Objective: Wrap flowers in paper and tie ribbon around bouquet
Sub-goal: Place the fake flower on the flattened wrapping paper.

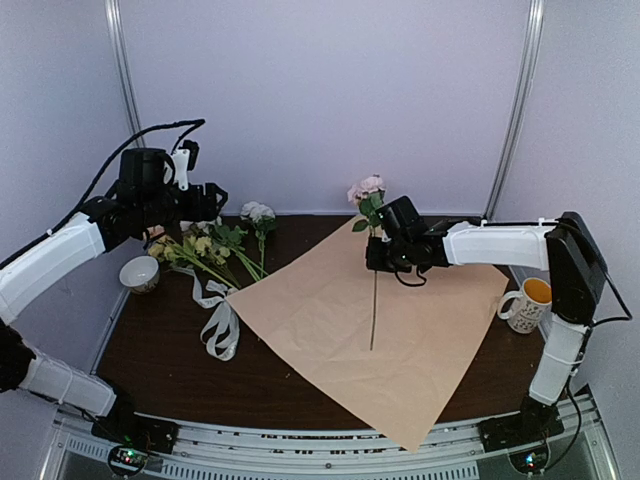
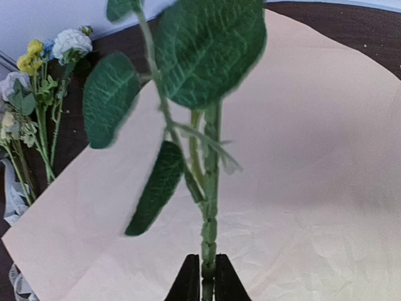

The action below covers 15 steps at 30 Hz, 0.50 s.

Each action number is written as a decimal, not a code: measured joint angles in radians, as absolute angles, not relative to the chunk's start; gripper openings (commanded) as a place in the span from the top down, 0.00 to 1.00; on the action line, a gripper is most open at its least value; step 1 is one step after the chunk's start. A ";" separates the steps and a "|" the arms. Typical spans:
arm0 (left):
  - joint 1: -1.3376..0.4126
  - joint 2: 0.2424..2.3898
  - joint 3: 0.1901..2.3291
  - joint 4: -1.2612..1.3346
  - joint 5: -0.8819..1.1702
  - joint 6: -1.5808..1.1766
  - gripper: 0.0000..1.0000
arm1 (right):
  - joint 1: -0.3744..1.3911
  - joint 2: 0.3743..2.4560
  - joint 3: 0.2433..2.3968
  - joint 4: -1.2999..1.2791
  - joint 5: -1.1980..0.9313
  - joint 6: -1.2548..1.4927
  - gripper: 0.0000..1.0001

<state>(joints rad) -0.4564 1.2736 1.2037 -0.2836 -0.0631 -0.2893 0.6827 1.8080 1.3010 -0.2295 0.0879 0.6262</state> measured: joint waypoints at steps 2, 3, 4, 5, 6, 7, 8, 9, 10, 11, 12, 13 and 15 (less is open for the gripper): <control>-0.405 1.293 1.182 -0.295 -0.065 -0.332 0.25 | 0.667 1.843 1.309 -0.263 0.088 0.626 0.64; -0.376 1.307 1.169 -0.297 -0.064 -0.355 0.27 | 0.664 1.851 1.311 -0.276 0.090 0.633 0.59; -0.353 1.320 1.158 -0.298 -0.063 -0.377 0.30 | 0.661 1.858 1.314 -0.294 0.093 0.626 0.56; -0.329 1.336 1.146 -0.298 -0.062 -0.397 0.33 | 0.660 1.861 1.320 -0.311 0.099 0.623 0.54; -0.306 1.356 1.137 -0.300 -0.059 -0.417 0.36 | 0.659 1.861 1.327 -0.328 0.109 0.612 0.54; -0.285 1.383 1.133 -0.304 -0.058 -0.440 0.40 | 0.658 1.860 1.333 -0.342 0.121 0.608 0.54; -0.266 1.413 1.133 -0.309 -0.057 -0.456 0.44 | 0.657 1.857 1.338 -0.350 0.133 0.601 0.53; -0.250 1.443 1.134 -0.308 -0.056 -0.471 0.49 | 0.657 1.851 1.340 -0.356 0.146 0.591 0.53; -0.233 1.481 1.135 -0.309 -0.056 -0.489 0.53 | 0.657 1.843 1.340 -0.367 0.160 0.580 0.53; -0.222 1.512 1.138 -0.310 -0.056 -0.498 0.55 | 0.657 1.834 1.338 -0.376 0.169 0.572 0.53; -0.210 1.557 1.149 -0.317 -0.057 -0.509 0.57 | 0.658 1.819 1.334 -0.382 0.181 0.560 0.53; -0.201 1.600 1.163 -0.317 -0.058 -0.519 0.59 | 0.662 1.801 1.327 -0.387 0.190 0.547 0.53; -0.184 1.683 1.204 -0.317 -0.062 -0.535 0.63 | 0.669 1.748 1.298 -0.389 0.206 0.525 0.53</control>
